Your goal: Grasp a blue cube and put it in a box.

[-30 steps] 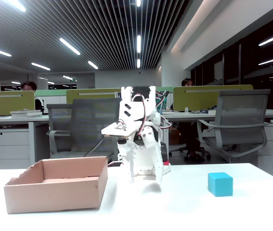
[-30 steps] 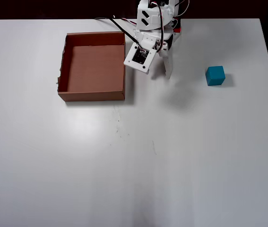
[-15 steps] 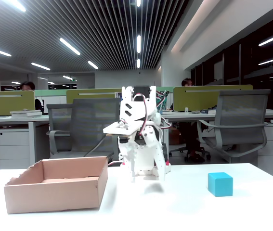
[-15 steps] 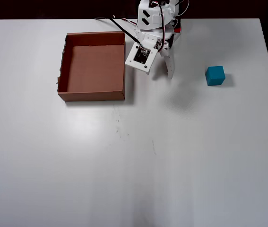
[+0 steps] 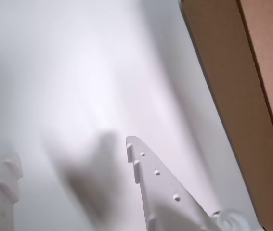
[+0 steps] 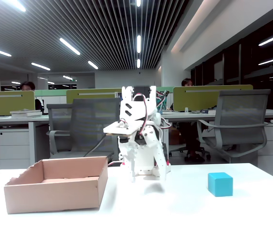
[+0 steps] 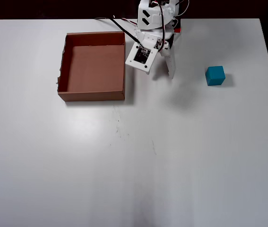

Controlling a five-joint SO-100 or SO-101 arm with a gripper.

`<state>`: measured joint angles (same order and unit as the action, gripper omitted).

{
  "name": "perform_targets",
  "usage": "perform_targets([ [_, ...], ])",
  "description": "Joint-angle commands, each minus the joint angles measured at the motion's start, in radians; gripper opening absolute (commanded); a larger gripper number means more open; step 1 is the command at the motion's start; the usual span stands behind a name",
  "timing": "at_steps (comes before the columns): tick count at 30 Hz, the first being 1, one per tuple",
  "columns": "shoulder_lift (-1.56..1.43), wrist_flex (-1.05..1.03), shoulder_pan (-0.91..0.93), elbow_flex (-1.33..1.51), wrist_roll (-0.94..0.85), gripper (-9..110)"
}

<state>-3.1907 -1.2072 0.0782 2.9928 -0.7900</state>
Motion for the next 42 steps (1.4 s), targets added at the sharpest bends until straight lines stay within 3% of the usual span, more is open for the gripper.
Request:
perform_targets([
  [1,0.015,-0.02,-0.008,-0.051,-0.011,28],
  [13,0.301,-0.1,-0.114,-0.454,-0.015,28],
  [23,0.689,-0.362,-0.305,-0.894,-0.048,30],
  [42,1.005,-0.35,-0.555,-0.991,-0.018,41],
])
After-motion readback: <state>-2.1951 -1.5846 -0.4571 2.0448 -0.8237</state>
